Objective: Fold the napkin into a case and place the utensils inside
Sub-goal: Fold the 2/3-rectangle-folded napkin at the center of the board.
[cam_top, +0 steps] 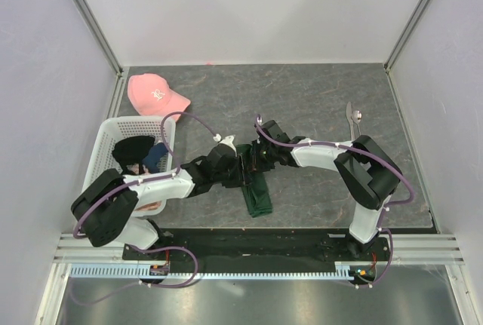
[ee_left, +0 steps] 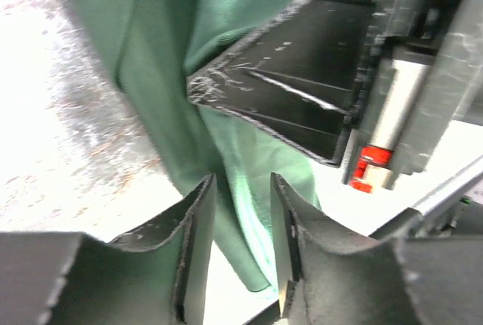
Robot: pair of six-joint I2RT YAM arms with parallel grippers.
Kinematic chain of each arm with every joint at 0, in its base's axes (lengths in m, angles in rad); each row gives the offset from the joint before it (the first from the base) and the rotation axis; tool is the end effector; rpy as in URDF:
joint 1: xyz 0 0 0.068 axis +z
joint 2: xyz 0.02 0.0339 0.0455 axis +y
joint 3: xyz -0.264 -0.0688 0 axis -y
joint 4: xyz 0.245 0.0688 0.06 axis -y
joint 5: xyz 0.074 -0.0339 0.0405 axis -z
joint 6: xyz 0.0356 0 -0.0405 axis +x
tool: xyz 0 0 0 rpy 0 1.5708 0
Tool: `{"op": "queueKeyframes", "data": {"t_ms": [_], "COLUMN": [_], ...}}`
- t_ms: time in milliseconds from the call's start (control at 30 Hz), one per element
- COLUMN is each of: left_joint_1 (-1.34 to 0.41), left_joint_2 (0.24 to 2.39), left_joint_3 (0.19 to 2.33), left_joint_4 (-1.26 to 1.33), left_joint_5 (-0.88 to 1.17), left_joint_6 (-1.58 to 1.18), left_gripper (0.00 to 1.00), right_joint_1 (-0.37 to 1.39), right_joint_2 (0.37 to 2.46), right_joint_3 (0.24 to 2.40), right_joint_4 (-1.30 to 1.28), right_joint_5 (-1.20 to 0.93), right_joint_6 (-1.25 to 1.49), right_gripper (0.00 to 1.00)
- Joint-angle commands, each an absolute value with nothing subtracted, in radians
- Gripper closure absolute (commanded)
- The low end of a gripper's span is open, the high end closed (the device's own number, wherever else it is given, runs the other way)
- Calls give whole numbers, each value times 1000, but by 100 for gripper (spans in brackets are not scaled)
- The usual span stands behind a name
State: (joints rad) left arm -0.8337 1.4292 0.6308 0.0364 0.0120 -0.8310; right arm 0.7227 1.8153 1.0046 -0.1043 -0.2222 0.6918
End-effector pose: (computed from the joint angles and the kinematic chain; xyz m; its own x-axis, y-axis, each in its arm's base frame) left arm 0.1852 -0.2046 0.1656 -0.8640 -0.1471 -0.4816 0.1603 0.8263 -0.5399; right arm 0.2667 0.2456 0.1472 -0.9336 0.0063 -0.3582 -0.1952 0.8293 0.5235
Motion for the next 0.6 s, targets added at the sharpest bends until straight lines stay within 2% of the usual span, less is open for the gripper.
{"op": "queueKeyframes", "data": {"t_ms": [0,200,300,400,433,500,567], "left_joint_1": [-836,-834,-834,-830,-830,-830,-830], "left_joint_2": [1442,1534,1568,1562,1556,1531,1523], "left_joint_3": [634,672,683,666,643,614,575], "left_joint_4": [67,64,64,78,92,133,156], "left_joint_5": [55,29,3,5,3,5,5], "left_joint_6": [-853,-842,-845,-854,-862,-882,-893], "left_gripper": [56,59,65,78,85,88,91], "right_joint_1": [724,724,724,719,715,709,700], "right_joint_2": [1818,1796,1784,1776,1773,1761,1756], "right_joint_3": [988,976,976,980,989,999,1025], "right_joint_4": [-69,-60,-55,-63,-66,-90,-123], "right_joint_5": [-233,-259,-265,-268,-264,-239,-212], "right_joint_6": [742,762,773,761,752,715,686], "right_gripper": [100,100,99,98,91,79,73]}}
